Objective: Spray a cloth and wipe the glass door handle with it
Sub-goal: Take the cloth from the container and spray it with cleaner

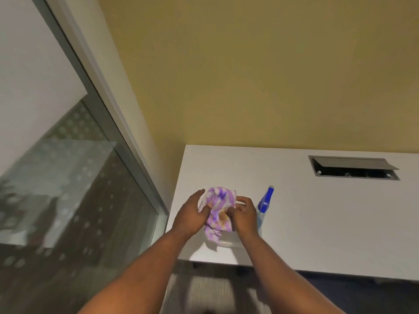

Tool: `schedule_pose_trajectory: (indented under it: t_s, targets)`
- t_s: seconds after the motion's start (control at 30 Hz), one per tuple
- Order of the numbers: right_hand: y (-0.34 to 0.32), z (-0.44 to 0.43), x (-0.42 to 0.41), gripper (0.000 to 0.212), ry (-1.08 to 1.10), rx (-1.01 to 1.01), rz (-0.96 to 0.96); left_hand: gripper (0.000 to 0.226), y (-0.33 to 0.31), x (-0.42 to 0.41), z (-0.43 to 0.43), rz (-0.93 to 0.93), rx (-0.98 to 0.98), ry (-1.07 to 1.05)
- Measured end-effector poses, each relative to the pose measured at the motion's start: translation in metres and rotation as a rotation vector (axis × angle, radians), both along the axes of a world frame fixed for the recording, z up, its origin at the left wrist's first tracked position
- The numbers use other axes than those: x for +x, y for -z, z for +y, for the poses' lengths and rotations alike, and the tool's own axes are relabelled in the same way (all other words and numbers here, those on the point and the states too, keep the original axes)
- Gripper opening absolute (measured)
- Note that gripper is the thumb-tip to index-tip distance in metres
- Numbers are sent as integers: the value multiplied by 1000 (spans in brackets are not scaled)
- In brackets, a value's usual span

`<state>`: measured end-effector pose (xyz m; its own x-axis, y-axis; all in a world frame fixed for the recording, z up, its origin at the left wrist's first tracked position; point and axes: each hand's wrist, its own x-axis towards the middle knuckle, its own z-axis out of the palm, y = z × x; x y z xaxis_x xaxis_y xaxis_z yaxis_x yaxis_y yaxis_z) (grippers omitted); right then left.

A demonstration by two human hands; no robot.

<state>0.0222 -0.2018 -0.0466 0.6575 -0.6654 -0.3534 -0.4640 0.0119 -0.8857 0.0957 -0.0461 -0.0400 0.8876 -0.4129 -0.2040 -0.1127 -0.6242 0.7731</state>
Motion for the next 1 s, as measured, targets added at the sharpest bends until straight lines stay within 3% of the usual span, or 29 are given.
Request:
schedule_pose_trajectory:
  t_s: [0.17, 0.37, 0.57, 0.73, 0.9, 1.0]
  targets:
    - [-46, -7, -17, 38, 7, 125, -146, 21, -41, -11, 9, 6, -185, -48]
    - [-99, 0, -45, 18, -53, 128, -300, 24, -93, -48, 1, -166, -275, -73]
    - [-143, 11, -71, 39, -280, 343, -412, 46, -140, -85, -10, -367, -26, 205]
    - [-160, 1, -82, 18, -124, 474, -414, 21, -157, -103, -8, -295, -241, 84]
    - [-164, -9, -91, 22, -128, 592, -353, 65, -171, -110, -11, -175, -312, -58]
    - [-160, -20, -91, 27, -193, 536, -357, 58, -176, -99, -13, -64, -283, -3]
